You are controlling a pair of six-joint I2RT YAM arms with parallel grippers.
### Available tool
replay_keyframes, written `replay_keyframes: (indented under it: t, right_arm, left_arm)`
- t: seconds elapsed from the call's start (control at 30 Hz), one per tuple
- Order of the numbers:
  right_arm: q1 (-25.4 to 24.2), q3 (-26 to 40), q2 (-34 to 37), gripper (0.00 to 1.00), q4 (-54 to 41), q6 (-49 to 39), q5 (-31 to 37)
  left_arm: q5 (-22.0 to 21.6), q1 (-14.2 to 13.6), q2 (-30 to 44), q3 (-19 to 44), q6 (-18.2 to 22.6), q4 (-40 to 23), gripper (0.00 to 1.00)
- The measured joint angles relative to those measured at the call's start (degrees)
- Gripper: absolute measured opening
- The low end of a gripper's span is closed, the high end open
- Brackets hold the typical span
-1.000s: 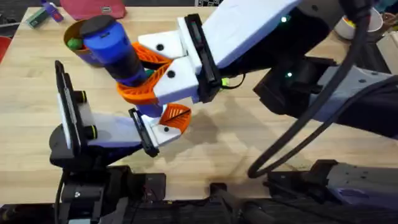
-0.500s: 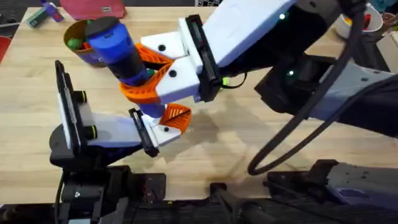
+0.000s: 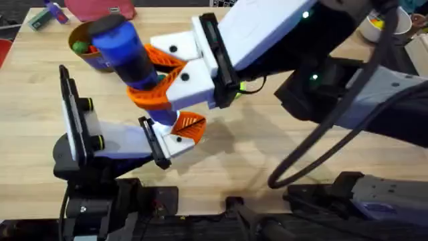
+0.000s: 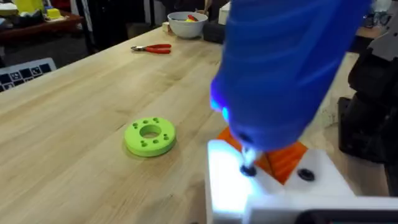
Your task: Pick up the gripper from the table and insert it into the empty holder that is missing its gripper. Then pick up a screw, insert it into the mounting hole, and use the screwdriver to tighten it. Finally, clean up the table by picking up the vegetable and placing it into the bucket.
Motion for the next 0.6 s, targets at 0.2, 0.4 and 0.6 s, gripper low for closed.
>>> replay_keyframes:
  t: [0.2,0.4,0.6]
  right_arm:
    - [-0.29,6.44,-3.87,0.024,-3.88,-0.68,0.62]
    - [-1.05,11.81,-7.28,0.024,-8.46,-1.59,0.62]
    - [-2.72,13.55,-7.48,0.024,-29.03,-3.38,5.13]
  left_arm:
    - [0.02,0.00,0.00,0.00,-0.01,-0.01,0.016]
    - [0.02,0.00,0.00,0.00,0.01,-0.01,0.016]
    - [0.02,0.00,0.00,0.00,-0.01,-0.01,0.016]
